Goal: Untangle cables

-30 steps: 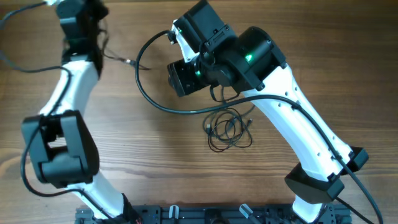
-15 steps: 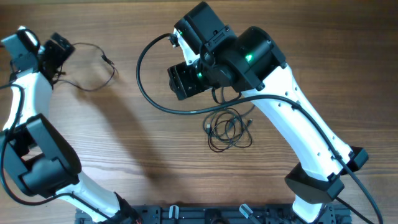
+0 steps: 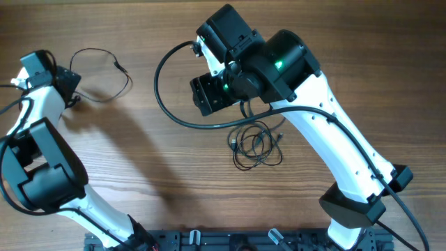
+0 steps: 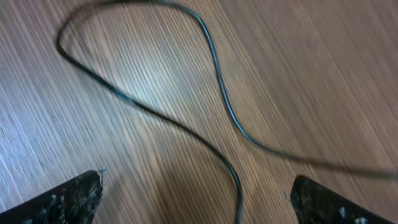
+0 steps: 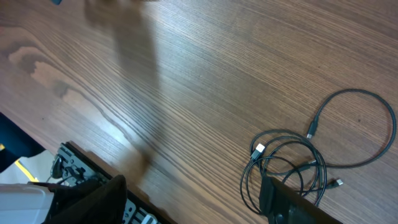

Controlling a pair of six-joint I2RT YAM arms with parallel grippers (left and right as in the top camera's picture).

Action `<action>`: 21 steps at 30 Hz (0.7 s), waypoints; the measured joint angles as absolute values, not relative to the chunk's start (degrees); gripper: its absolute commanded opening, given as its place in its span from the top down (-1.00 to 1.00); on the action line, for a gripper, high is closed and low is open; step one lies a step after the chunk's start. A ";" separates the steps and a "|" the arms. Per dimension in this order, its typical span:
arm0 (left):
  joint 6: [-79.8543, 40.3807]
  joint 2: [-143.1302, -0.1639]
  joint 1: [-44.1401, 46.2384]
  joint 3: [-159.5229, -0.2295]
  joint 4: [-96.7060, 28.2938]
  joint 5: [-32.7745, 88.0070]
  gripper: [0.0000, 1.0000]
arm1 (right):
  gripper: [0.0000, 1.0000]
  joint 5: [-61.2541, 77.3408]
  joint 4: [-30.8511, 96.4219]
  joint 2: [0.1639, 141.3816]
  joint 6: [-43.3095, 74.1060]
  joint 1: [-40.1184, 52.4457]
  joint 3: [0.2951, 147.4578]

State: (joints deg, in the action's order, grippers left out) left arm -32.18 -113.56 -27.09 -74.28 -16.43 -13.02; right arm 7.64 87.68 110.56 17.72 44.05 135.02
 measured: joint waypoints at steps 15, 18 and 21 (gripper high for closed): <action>-28.12 -112.27 -29.04 -77.95 26.22 -0.36 -0.85 | -0.39 7.64 91.24 110.56 17.78 44.05 135.02; -27.40 -107.42 -29.06 -84.47 18.48 0.36 -1.00 | -0.39 7.64 91.35 110.56 17.78 44.05 135.02; -27.24 -114.93 -29.06 -84.64 1.17 0.60 -1.00 | -0.40 7.66 91.96 110.56 17.78 44.10 135.02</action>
